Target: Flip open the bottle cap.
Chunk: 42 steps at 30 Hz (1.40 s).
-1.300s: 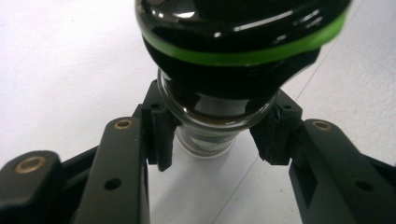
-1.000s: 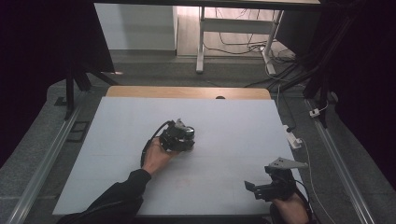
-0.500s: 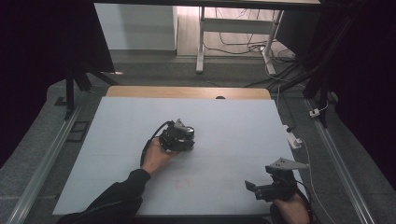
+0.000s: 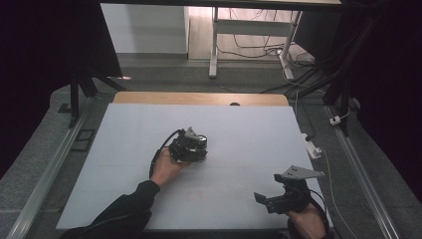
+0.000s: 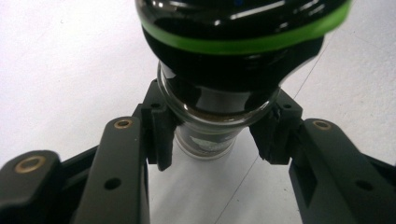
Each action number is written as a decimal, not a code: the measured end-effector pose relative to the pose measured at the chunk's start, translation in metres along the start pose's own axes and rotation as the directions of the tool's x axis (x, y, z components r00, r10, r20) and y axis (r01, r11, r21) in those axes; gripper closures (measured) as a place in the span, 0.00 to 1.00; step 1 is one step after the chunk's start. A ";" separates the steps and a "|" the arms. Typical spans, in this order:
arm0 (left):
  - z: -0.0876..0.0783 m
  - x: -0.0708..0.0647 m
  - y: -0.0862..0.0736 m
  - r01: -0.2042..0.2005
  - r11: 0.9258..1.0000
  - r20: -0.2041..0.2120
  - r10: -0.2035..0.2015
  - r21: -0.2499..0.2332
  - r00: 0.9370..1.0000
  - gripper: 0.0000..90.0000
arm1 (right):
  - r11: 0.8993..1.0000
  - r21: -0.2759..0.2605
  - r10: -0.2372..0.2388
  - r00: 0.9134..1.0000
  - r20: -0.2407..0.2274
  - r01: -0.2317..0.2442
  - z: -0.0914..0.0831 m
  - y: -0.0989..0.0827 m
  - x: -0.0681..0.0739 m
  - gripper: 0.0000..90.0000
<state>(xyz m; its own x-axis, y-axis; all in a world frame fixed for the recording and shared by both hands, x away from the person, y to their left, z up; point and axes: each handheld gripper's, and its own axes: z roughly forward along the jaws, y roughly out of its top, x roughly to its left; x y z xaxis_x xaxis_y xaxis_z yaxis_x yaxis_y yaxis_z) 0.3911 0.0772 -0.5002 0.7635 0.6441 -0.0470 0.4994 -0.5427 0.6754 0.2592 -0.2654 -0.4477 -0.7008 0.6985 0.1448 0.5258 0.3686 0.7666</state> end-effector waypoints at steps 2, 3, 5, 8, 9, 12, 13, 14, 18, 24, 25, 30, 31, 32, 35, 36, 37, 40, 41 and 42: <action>0.000 0.000 0.000 -0.002 1.000 0.002 0.002 -0.002 1.000 0.60 | 1.000 -0.004 0.001 1.000 -0.014 -0.001 0.002 0.002 0.002 0.00; 0.000 0.000 0.000 -0.002 1.000 0.002 0.002 -0.002 1.000 0.60 | 1.000 -0.007 -0.002 1.000 -0.024 0.001 0.003 0.004 0.003 0.00; 0.000 0.001 -0.001 -0.004 1.000 0.003 0.004 -0.003 1.000 0.60 | 1.000 -0.011 -0.011 0.999 -0.035 0.011 0.005 0.007 0.005 0.00; 0.000 0.000 -0.001 -0.007 1.000 0.003 0.007 -0.005 1.000 0.60 | 0.999 -0.015 -0.030 0.999 -0.044 0.029 0.008 0.012 0.009 0.00; 0.000 0.000 -0.001 -0.007 1.000 0.003 0.007 -0.006 1.000 0.60 | 0.999 -0.015 -0.030 0.999 -0.044 0.029 0.008 0.012 0.009 0.00; 0.000 0.000 -0.002 -0.007 1.000 0.002 0.007 -0.009 1.000 0.60 | 0.998 -0.037 -0.046 0.999 -0.020 0.045 0.011 0.019 0.013 0.00; 0.000 0.000 -0.002 -0.007 1.000 0.002 0.007 -0.009 1.000 0.60 | 0.998 -0.046 -0.051 0.999 -0.012 0.050 0.012 0.021 0.014 0.00; 0.000 0.000 -0.002 -0.007 1.000 0.001 0.007 -0.009 1.000 0.60 | 0.998 -0.046 -0.051 0.999 -0.012 0.050 0.012 0.021 0.014 0.00; 0.000 0.000 -0.002 -0.009 1.000 0.002 0.009 -0.009 1.000 0.60 | 0.996 -0.068 -0.067 0.997 -0.029 0.065 0.017 0.032 0.019 0.00; 0.000 0.001 -0.002 -0.011 1.000 0.003 0.011 -0.011 1.000 0.60 | 0.993 -0.061 -0.108 0.993 -0.045 0.105 0.027 0.042 0.024 0.00; 0.000 0.001 -0.002 -0.011 1.000 0.003 0.011 -0.011 1.000 0.60 | 0.992 -0.061 -0.116 0.992 -0.051 0.112 0.029 0.043 0.025 0.00; 0.000 0.001 -0.002 -0.011 1.000 0.004 0.011 -0.012 1.000 0.60 | 0.991 -0.049 -0.130 0.989 -0.071 0.126 0.038 0.050 0.028 0.00; 0.000 0.001 -0.002 -0.010 1.000 0.003 0.010 -0.012 1.000 0.60 | 0.992 -0.053 -0.119 0.988 -0.098 0.115 0.042 0.053 0.029 0.00; 0.000 0.001 -0.002 -0.011 1.000 0.003 0.011 -0.012 1.000 0.60 | 0.993 -0.057 -0.108 0.987 -0.117 0.102 0.044 0.054 0.030 0.00; 0.000 0.001 -0.002 -0.010 1.000 0.003 0.010 -0.013 1.000 0.60 | 0.994 -0.053 -0.100 0.985 -0.138 0.094 0.049 0.056 0.030 0.00; 0.000 0.001 -0.002 -0.011 1.000 0.004 0.011 -0.013 1.000 0.60 | 0.993 -0.040 -0.114 0.983 -0.144 0.110 0.055 0.059 0.030 0.00; 0.000 0.001 -0.002 -0.010 1.000 0.004 0.011 -0.013 1.000 0.60 | 0.993 -0.040 -0.114 0.983 -0.144 0.110 0.055 0.059 0.030 0.00; 0.000 0.001 -0.003 -0.011 1.000 0.004 0.011 -0.015 1.000 0.60 | 0.992 -0.024 -0.124 0.982 -0.143 0.121 0.062 0.061 0.031 0.00; 0.000 0.001 -0.003 -0.011 1.000 0.004 0.011 -0.015 1.000 0.60 | 0.992 -0.024 -0.125 0.982 -0.144 0.123 0.064 0.062 0.031 0.00; 0.000 0.001 -0.003 -0.011 1.000 0.004 0.011 -0.015 1.000 0.60 | 0.993 -0.021 -0.121 0.982 -0.147 0.119 0.067 0.063 0.031 0.00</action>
<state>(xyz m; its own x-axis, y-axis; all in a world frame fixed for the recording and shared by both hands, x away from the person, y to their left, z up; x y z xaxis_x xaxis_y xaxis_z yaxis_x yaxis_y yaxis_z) 0.3904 0.0790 -0.5023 0.7705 0.6360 -0.0421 0.4844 -0.5415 0.6871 0.3028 -0.1795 -0.4364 -0.8226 0.5508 0.1414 0.4282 0.4364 0.7913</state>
